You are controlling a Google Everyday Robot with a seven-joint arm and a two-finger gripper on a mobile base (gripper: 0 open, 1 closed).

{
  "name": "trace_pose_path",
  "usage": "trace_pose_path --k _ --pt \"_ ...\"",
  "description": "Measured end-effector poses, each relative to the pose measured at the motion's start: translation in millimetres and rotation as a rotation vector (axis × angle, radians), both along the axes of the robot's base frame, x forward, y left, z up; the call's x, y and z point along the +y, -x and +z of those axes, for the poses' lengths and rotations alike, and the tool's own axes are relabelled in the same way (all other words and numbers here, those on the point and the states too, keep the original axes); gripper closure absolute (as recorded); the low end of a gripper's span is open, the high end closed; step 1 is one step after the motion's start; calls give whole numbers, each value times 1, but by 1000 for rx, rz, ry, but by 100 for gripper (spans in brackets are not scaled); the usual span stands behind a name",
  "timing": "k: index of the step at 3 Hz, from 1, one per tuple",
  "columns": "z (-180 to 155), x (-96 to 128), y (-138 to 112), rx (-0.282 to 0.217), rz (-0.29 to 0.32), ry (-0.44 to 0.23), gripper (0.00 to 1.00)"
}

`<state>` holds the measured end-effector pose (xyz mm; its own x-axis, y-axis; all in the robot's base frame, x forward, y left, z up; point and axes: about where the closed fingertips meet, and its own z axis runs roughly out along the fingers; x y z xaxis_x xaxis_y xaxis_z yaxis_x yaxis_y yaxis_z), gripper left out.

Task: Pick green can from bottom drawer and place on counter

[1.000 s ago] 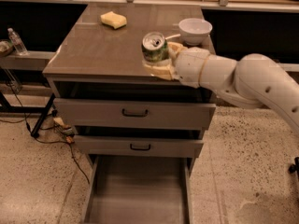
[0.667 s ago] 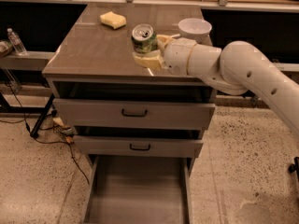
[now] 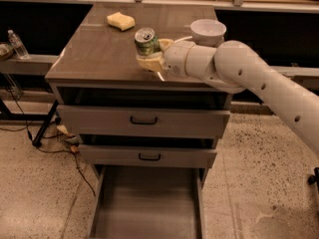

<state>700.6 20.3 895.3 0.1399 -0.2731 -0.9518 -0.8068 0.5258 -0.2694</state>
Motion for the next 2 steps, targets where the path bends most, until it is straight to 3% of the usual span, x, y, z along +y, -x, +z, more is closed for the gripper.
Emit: trace_pose_path --k 1,2 --pt "-28 -3 -20 59 -47 3 57" --pt "-37 -4 -24 78 -57 3 35"
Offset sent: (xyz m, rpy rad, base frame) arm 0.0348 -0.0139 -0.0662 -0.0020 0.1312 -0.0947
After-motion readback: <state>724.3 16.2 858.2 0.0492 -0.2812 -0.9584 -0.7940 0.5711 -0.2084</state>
